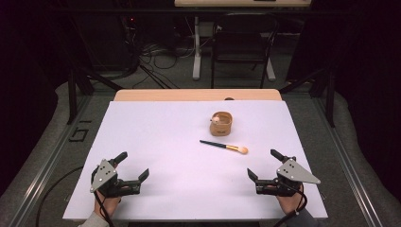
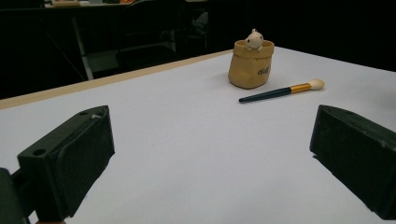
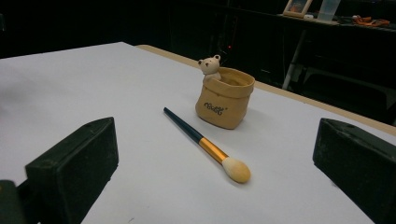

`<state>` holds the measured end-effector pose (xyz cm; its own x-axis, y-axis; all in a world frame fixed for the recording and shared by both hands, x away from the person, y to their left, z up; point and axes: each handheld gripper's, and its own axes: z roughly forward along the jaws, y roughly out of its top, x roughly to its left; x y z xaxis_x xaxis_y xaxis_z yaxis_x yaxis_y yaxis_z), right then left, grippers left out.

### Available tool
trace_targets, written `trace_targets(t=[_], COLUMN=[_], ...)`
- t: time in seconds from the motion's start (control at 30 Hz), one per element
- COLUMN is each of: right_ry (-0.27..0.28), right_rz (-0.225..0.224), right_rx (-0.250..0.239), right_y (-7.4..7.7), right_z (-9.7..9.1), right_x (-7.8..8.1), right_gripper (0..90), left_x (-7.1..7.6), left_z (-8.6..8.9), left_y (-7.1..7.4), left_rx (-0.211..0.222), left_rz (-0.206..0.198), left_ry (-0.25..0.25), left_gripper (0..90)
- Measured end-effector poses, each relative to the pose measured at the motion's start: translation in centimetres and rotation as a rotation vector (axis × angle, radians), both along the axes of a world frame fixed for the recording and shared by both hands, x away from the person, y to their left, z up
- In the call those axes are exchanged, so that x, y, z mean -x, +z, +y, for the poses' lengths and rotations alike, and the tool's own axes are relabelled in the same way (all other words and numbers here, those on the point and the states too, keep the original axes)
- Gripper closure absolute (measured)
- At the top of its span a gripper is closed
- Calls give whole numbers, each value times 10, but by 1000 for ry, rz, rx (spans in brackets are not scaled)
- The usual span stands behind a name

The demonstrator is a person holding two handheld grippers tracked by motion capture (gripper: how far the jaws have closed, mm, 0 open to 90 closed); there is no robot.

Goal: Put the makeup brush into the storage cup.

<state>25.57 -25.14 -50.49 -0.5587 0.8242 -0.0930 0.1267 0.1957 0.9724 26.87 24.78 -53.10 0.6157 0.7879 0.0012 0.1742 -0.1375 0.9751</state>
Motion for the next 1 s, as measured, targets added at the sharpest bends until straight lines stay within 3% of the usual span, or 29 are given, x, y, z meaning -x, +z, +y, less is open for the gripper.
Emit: trace_targets(t=[0.5, 1.0], right_ry=[20, 49], right_rz=[44, 62], right_rx=[-2, 27], right_y=[-3, -6], right_z=[-1, 5], right_x=[-11, -28], right_gripper=[0, 0], left_x=[-2, -3], left_z=[-2, -3], left_y=[-1, -1], left_rx=[-3, -10], left_rz=[4, 2], left_ry=[-12, -18], left_gripper=[0, 0])
